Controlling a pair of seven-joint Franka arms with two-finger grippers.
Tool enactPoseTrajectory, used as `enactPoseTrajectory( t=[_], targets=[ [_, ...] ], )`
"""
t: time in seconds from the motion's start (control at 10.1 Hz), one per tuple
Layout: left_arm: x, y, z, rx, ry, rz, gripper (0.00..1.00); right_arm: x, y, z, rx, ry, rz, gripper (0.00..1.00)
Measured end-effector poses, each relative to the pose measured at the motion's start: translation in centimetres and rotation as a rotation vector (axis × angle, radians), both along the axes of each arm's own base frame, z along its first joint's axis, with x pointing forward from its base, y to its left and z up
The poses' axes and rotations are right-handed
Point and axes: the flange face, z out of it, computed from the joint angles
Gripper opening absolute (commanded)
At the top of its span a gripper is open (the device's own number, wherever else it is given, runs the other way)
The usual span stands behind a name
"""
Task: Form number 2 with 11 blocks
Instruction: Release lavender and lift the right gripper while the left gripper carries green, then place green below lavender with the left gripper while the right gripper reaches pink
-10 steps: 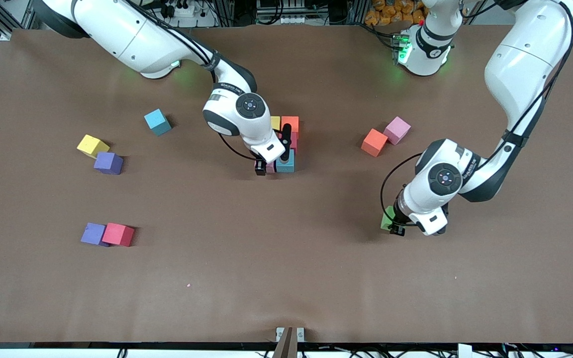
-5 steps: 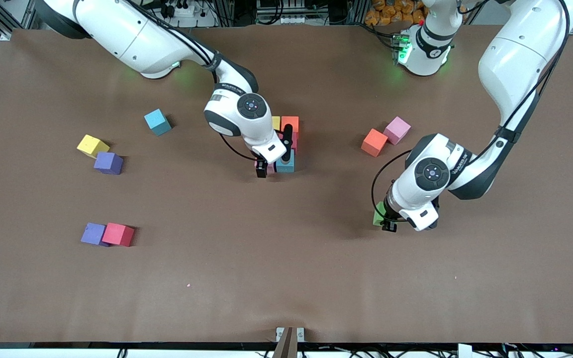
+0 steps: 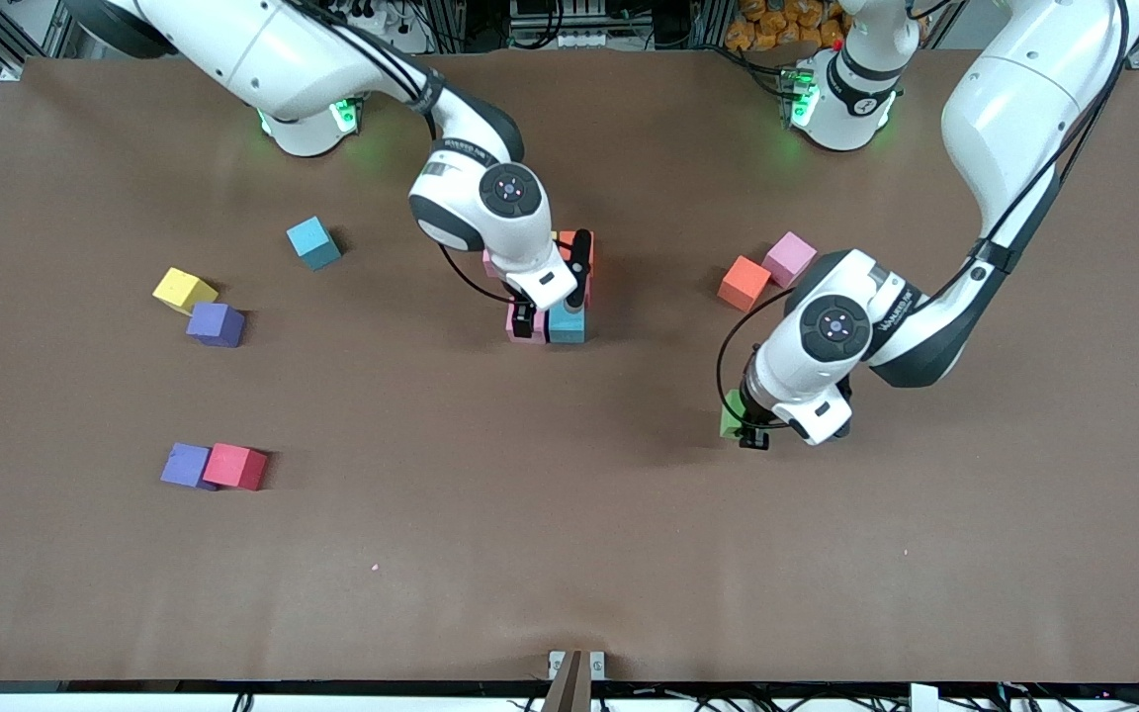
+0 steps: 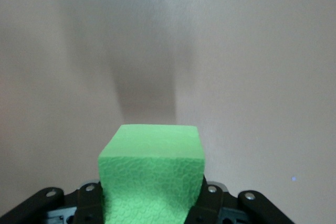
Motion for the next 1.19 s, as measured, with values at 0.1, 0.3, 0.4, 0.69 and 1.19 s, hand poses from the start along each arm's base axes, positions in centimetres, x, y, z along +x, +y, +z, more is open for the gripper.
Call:
enactPoseTrajectory(
  t=[0.1,0.3,0.4,0.69,1.19],
  targets=[
    [-0.6,-1.4,0.6,-0.006,0.004,0.011,0.51,0.2,-0.5,1.1,-0.019,-0.004,-0.005,1.00],
    [-1.8,-4.6,1.5,-0.018,0.006,0.045,0.51,1.8,-3.3,3.4,-0.100,-0.008,-0.020,1.00],
    [-2.6,-6.6,2.0,-0.028,0.007,0.060,0.51,4.0,-6.6,4.7,-0.145,-0.011,-0.049,1.00],
    [-5.8,-13.1,3.7,-0.058,0.004,0.108,0.51,10.5,-17.8,7.0,-0.190,-0.022,-0.212,1.00],
    [-14.2,-25.9,3.6,-0.084,0.030,0.166,0.51,19.3,-37.8,4.1,-0.072,-0.131,-0.176,1.00]
  ],
)
